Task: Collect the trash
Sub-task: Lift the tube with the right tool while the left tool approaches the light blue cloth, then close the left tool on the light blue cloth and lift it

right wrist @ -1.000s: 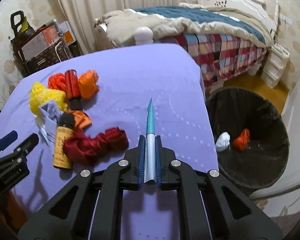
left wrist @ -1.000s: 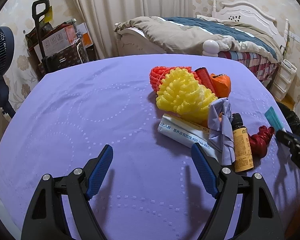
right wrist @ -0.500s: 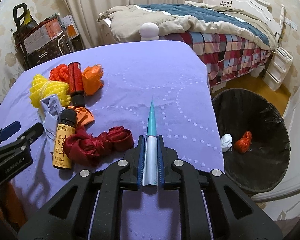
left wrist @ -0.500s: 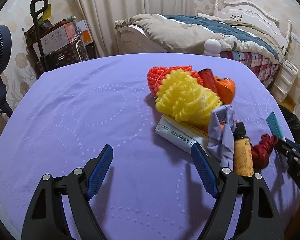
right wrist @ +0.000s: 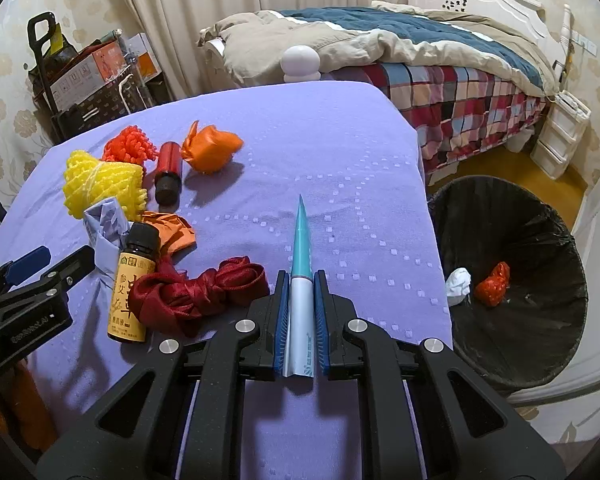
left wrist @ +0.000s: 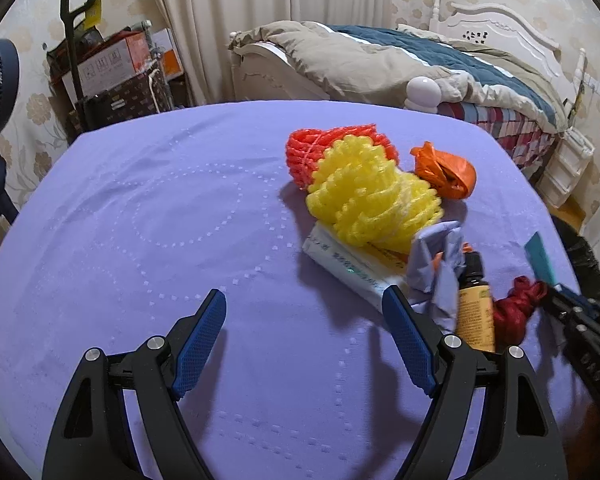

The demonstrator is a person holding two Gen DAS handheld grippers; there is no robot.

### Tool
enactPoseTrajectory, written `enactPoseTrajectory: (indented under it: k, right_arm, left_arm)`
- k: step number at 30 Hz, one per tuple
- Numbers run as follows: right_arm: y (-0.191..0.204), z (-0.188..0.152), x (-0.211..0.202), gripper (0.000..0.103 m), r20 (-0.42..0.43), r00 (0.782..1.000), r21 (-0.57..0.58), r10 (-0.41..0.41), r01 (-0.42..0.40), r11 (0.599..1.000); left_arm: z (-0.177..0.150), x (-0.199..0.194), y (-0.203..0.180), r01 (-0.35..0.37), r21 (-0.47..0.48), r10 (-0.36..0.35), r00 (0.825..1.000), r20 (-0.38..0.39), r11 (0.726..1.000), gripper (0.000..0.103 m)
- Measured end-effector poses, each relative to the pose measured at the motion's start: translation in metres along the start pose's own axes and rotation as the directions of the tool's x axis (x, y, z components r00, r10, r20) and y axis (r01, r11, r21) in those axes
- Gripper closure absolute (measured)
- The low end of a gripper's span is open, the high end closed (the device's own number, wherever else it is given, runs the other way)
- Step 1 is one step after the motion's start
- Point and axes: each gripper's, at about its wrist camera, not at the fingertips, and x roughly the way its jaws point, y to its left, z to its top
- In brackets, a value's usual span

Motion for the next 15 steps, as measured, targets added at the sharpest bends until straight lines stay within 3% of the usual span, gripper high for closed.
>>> enactPoseTrajectory:
  k: [15]
  right_arm:
    - [0.000, 0.000, -0.001, 0.089, 0.000, 1.000, 0.001, 0.002, -0.002, 1.000]
  left_arm:
    - [0.000, -0.014, -0.020, 0.017, 0.042, -0.019, 0.999, 0.044, 0.999, 0.025]
